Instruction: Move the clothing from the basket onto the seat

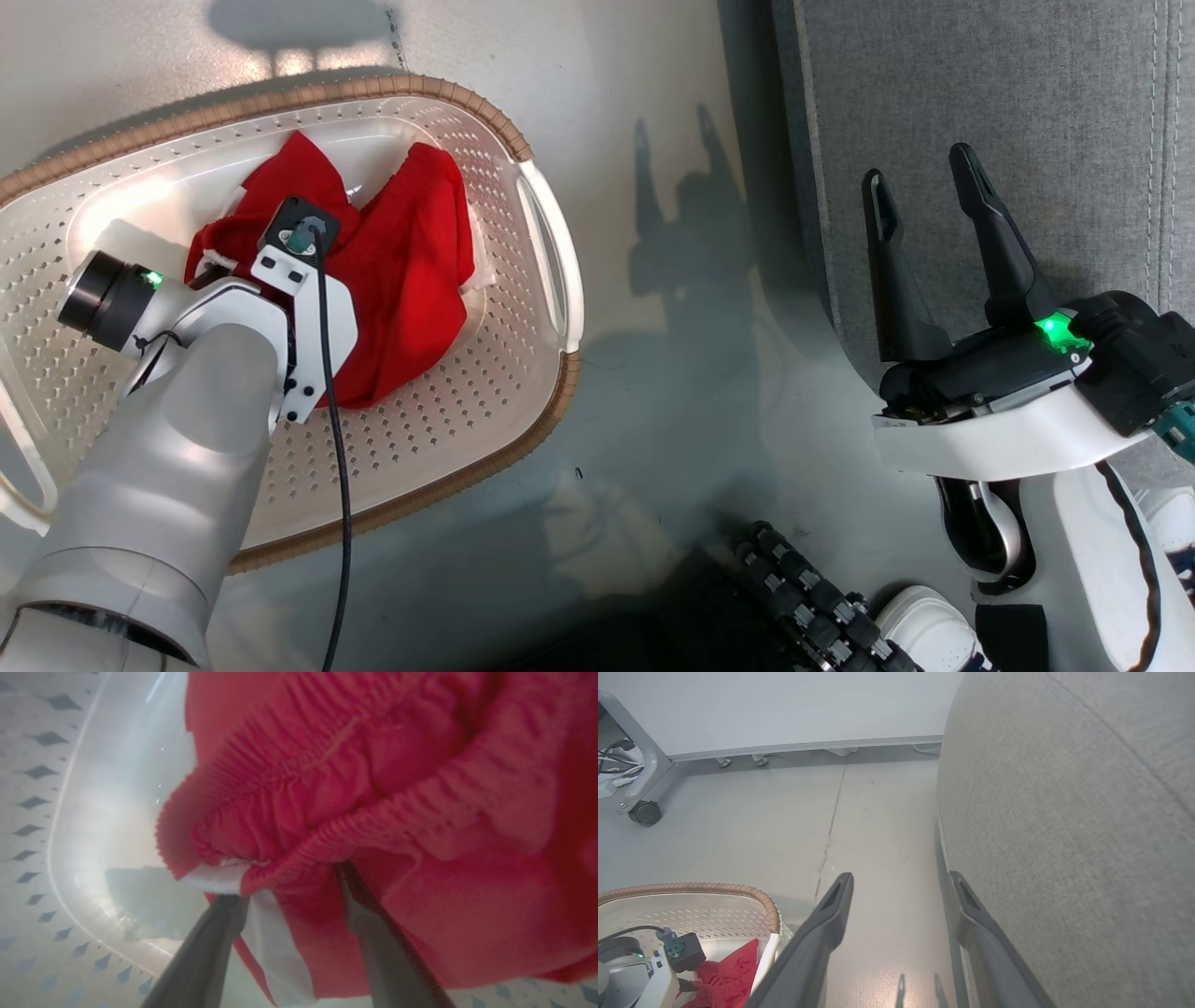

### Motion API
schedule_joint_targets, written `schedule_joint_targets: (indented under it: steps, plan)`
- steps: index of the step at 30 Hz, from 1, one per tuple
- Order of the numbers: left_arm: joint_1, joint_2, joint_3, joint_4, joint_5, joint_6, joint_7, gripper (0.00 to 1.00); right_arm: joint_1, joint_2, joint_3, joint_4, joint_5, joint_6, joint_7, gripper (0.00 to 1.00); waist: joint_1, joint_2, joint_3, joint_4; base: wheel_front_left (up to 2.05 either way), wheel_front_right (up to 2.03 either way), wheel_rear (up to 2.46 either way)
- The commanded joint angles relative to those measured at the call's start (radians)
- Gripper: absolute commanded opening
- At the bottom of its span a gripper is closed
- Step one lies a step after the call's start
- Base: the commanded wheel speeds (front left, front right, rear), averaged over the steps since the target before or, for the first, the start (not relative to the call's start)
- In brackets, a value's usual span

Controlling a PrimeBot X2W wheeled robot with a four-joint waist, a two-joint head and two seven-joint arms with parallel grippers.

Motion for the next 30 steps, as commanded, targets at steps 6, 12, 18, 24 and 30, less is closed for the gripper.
schedule_joint_targets:
  steps: [6,12,18,24,30]
  plan:
    - [-0.003,0.020,-0.007,0.007,-0.016,-0.022,-0.003,0.00,-0.015,-0.001,-0.003,0.002,0.010,0.000,-0.005,1.00,0.0000,0.0000,0.001,-0.004,0.00,0.00,0.00]
    - [0.012,0.029,-0.009,0.004,-0.033,-0.028,-0.021,0.00,-0.038,-0.001,-0.001,0.025,0.026,0.000,-0.005,1.00,0.0000,0.0000,-0.024,-0.015,0.00,0.00,0.00]
    - [0.044,0.007,-0.011,0.005,-0.052,-0.036,-0.056,0.00,-0.031,-0.001,-0.036,0.035,0.004,0.000,-0.005,1.00,0.0000,0.0000,-0.093,0.008,0.00,0.00,0.00]
    - [0.100,-0.045,0.014,0.004,-0.105,-0.043,-0.149,0.00,-0.011,-0.003,-0.091,0.057,-0.019,0.000,-0.005,1.00,0.0000,0.0000,-0.219,0.062,0.00,0.00,0.00]
    - [0.153,-0.090,0.057,-0.008,-0.183,-0.067,-0.305,0.00,0.017,-0.033,-0.131,0.071,-0.042,0.000,-0.005,1.00,0.0000,0.0000,-0.336,0.131,0.00,0.00,0.00]
